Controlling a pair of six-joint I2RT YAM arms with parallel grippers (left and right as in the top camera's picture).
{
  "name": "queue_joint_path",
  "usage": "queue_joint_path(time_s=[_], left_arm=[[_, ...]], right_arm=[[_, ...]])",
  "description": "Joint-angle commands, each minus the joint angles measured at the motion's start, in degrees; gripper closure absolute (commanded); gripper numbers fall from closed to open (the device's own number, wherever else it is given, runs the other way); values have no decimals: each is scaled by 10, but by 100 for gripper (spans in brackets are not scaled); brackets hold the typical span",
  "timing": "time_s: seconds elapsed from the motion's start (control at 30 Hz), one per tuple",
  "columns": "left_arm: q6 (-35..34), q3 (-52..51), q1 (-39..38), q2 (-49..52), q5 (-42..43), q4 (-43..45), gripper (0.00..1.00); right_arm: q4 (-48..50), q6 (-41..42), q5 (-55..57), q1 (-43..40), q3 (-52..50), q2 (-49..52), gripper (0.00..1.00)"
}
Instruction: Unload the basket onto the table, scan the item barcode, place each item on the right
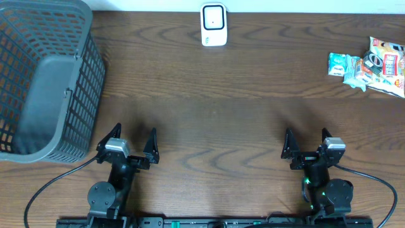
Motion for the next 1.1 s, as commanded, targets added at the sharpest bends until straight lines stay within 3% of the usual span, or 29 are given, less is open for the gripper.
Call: queue_joint_path(time_s=[0.0, 0.2, 1.07], left_arm=[[12, -2, 3, -5, 3, -18, 2], [12, -2, 3, -5, -32, -98, 2], [16, -1, 3, -3, -31, -96, 3]], right_arm=[[-3, -5, 3, 3, -1, -4, 1], [-3, -5, 3, 3, -1, -4, 1], [-3, -5, 3, 3, -1, -4, 1]])
